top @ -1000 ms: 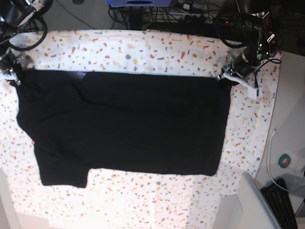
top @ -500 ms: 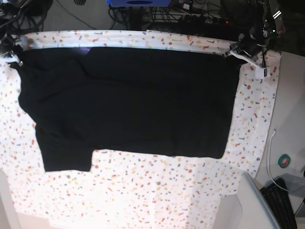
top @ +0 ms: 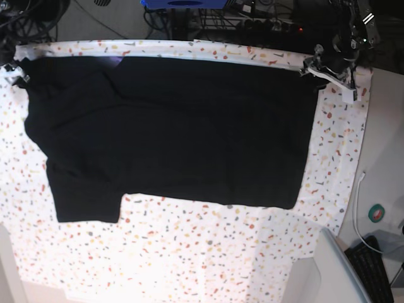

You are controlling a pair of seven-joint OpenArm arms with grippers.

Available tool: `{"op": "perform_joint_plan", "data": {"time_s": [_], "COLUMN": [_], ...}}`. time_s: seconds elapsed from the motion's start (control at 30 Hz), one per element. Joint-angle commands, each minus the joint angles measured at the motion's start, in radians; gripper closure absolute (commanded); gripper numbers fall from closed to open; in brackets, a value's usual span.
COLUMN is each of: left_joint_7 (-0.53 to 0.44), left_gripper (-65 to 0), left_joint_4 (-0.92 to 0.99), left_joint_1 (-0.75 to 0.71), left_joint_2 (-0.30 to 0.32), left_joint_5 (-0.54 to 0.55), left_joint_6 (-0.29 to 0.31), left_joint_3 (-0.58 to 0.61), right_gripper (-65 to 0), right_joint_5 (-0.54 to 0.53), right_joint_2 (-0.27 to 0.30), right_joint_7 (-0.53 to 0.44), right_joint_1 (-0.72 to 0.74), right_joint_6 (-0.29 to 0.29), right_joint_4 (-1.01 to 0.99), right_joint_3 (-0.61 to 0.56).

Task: Layout the t-shirt on the table in an organized manner, then fold the t-shirt properly
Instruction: 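Grasp the folded collar edge corners with both grippers and pull taut, then grasp the shirt's side edge with the right gripper and straighten it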

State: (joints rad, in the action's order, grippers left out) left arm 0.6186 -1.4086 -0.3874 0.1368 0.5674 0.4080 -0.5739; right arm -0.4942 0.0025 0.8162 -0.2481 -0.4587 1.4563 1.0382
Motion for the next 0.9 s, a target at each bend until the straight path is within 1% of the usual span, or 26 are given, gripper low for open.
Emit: {"op": "perform_joint_plan", "data": {"time_s": [0.0, 0.03, 0.1, 0.17, 0.2, 0.23, 0.3, 0.33, 0.37, 0.4, 0.47, 0.5, 0.63, 0.67, 0.77, 0.83, 0.87], "left_joint_7": [-0.022, -0.022, -0.022, -0.022, -0.022, -0.022, -0.022, -0.021, -0.004, 0.025, 0.076, 0.08, 0.08, 0.079, 0.076, 0.076, 0.076], "left_gripper": [-29.8, -34.6, -39.7, -40.5, -40.5, -40.5, -40.2, -39.3, -35.2, -27.5, -3.1, 0.0, 0.0, 0.0, 0.0, 0.0, 0.0], "left_joint_4": [-0.028, -0.036, -0.059, -0.094, -0.107, -0.119, -0.148, -0.168, -0.196, -0.22, -0.254, -0.258, -0.205, -0.188, -0.145, -0.13, -0.122], "left_joint_1": [-0.006, -0.017, -0.025, -0.028, -0.028, -0.023, -0.02, -0.02, -0.02, -0.02, -0.015, -0.006, 0.035, 0.054, 0.092, 0.109, 0.11], "left_joint_2": [0.014, 0.014, 0.014, 0.014, 0.014, 0.017, 0.022, 0.022, 0.022, 0.022, 0.017, 0.016, 0.014, 0.014, 0.008, 0.008, 0.011], "left_joint_5": [0.009, 0.01, 0.013, 0.013, 0.013, 0.013, 0.013, 0.012, 0.01, 0.01, 0.009, 0.009, 0.007, 0.007, 0.007, 0.007, 0.007], "left_joint_6": [0.001, 0.001, 0.001, 0.001, 0.001, 0.001, 0.001, 0.001, 0.001, 0.001, 0.001, 0.001, -0.002, -0.017, -0.114, -0.139, -0.139], "left_joint_3": [-0.036, -0.062, -0.105, -0.156, -0.176, -0.197, -0.222, -0.219, -0.206, -0.186, -0.128, -0.084, 0.105, 0.147, 0.256, 0.294, 0.306], "right_gripper": [-31.2, -31.4, -31.7, -32.0, -32.0, -32.0, -31.7, -31.7, -31.4, -31.4, -31.4, -31.4, -31.4, -31.4, -31.4, -31.4, -31.4], "right_joint_5": [-0.013, -0.013, -0.011, -0.01, -0.01, -0.01, -0.01, -0.01, -0.01, -0.01, -0.01, -0.008, -0.008, -0.008, -0.008, -0.008, -0.008], "right_joint_2": [0.006, -0.008, -0.017, 0.011, 0.038, 0.083, 0.156, 0.198, 0.236, 0.267, 0.313, 0.337, 0.397, 0.406, 0.419, 0.416, 0.413], "right_joint_7": [-0.019, -0.019, -0.019, -0.019, -0.019, -0.019, -0.021, -0.021, -0.021, -0.021, -0.042, -0.071, -0.209, -0.24, -0.315, -0.337, -0.34], "right_joint_1": [-0.007, -0.007, -0.009, 0.01, 0.031, 0.057, 0.134, 0.183, 0.243, 0.295, 0.405, 0.45, 0.582, 0.613, 0.675, 0.682, 0.682], "right_joint_6": [0.001, 0.001, 0.001, 0.001, 0.001, 0.001, 0.001, 0.001, 0.001, 0.001, 0.001, 0.001, 0.002, 0.002, 0.002, 0.002, 0.002], "right_joint_4": [0.051, 0.085, 0.137, 0.152, 0.148, 0.137, 0.053, 0.005, -0.067, -0.136, -0.285, -0.358, -0.625, -0.687, -0.833, -0.86, -0.862], "right_joint_3": [0.034, 0.052, 0.058, 0.032, 0.0, -0.048, -0.166, -0.207, -0.258, -0.298, -0.372, -0.411, -0.614, -0.666, -0.774, -0.8, -0.806]}}
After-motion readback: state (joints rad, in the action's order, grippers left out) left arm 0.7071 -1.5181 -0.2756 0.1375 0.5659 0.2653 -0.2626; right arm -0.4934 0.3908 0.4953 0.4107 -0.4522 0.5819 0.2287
